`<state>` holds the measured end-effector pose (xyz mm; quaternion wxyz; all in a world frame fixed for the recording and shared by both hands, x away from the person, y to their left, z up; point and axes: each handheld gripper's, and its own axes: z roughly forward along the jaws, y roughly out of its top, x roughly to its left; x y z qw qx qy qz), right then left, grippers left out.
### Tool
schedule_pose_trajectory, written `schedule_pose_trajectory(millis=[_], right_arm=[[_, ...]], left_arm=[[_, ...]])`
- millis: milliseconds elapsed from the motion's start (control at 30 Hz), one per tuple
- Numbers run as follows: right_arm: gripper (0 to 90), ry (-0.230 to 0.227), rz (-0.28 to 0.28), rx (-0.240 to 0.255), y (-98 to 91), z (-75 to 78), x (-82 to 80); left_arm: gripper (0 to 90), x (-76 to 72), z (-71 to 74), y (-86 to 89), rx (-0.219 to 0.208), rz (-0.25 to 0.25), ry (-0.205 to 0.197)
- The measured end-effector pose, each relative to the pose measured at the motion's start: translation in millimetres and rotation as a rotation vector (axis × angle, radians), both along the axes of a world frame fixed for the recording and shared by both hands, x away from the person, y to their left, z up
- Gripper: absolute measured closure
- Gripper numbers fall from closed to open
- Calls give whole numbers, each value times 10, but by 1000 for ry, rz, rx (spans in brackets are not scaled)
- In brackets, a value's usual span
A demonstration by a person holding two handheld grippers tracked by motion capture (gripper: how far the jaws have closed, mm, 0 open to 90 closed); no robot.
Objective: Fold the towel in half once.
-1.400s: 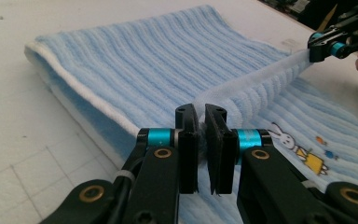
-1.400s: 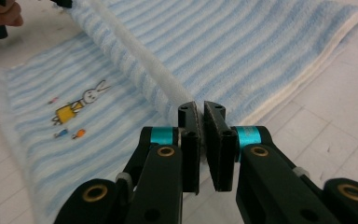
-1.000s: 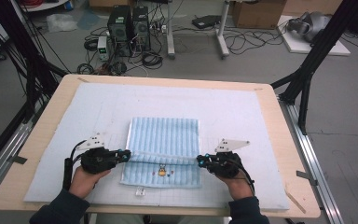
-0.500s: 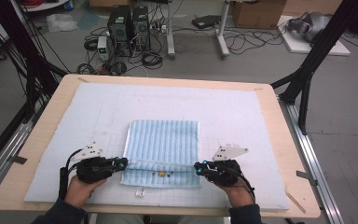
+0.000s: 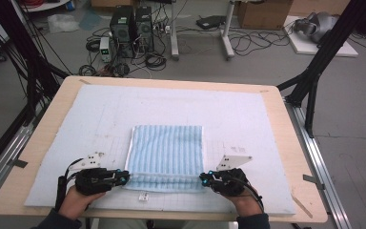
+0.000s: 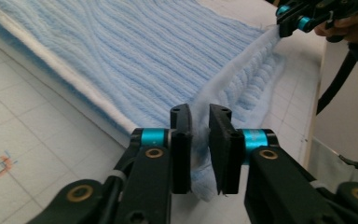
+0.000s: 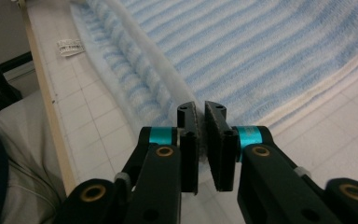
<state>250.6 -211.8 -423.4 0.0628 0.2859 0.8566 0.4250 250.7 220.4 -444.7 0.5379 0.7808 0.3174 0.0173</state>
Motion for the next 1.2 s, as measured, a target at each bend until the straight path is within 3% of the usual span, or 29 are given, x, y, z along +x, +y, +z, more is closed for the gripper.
schedule_pose_trajectory(millis=[100, 167, 267, 367, 467, 600, 633, 667, 733, 800, 867, 1033, 1200], right_arm=[[655, 3, -50, 53, -72, 23, 18], [626, -15, -81, 95, -112, 52, 33], [594, -30, -105, 105, -97, 60, 48], [578, -20, -103, 73, -13, 9, 69], [580, -7, -72, 31, 100, -62, 92], [575, -4, -28, -91, 246, -138, 74], [565, -7, -18, -127, 268, -168, 71], [564, -31, -11, -132, 270, -179, 59], [561, -30, 4, -145, 265, -170, 60], [551, -30, 10, -160, 268, -157, 54], [519, -17, 14, -148, 259, -141, 58], [480, -24, -54, -14, 98, -92, 113], [463, -57, -100, 22, 21, -45, 135]], left_arm=[[639, 26, 52, 32, -53, 36, -2], [615, 48, 78, 41, -67, 60, -12], [609, 101, 90, 40, -70, 94, -15], [607, 137, 92, 27, -60, 126, -23], [601, 168, 90, 2, -22, 147, -42], [620, 264, 73, -36, 10, 179, -41], [629, 302, 77, -44, 12, 192, -44], [632, 348, 89, -50, 14, 207, -45], [636, 454, 117, -56, 12, 223, -48], [635, 565, 139, -61, -21, 239, -21], [633, 669, 158, -72, -52, 255, 3], [641, 926, 162, -116, -30, 285, -23], [697, 1179, 160, -219, 55, 274, -18]])
